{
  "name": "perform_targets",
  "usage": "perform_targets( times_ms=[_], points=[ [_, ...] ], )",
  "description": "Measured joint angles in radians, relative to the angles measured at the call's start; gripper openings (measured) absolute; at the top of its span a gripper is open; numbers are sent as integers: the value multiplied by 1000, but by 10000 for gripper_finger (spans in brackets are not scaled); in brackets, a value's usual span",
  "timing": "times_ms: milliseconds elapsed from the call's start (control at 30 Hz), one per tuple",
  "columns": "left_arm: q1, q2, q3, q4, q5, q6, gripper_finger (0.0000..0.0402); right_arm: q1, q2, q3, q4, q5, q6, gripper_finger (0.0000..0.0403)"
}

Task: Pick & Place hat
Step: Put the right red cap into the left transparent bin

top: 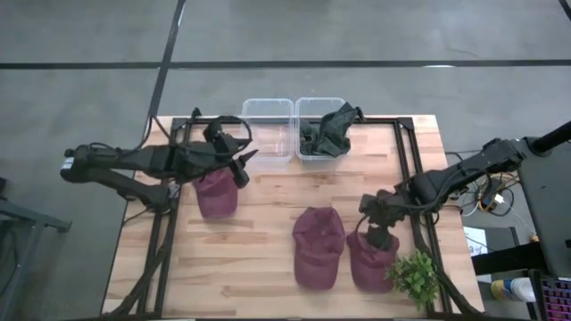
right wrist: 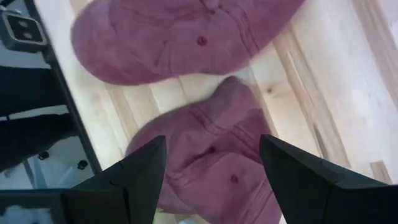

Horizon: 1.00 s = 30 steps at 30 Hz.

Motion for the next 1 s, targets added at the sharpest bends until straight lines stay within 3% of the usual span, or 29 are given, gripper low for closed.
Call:
perform_targets(
  times_ms=[333, 800, 1000],
  points=[
    [-45, 11, -7, -61, -3, -107, 147, 0, 0, -11, 2, -33, 23, 264],
    [-45, 13, -9, -114, -13, -129, 147, 1, 1, -45, 3, -43, 25, 361],
    [-45, 13, -11, -120, -14, -129, 147, 2, 1, -47, 14, -19, 31, 368]
  ],
)
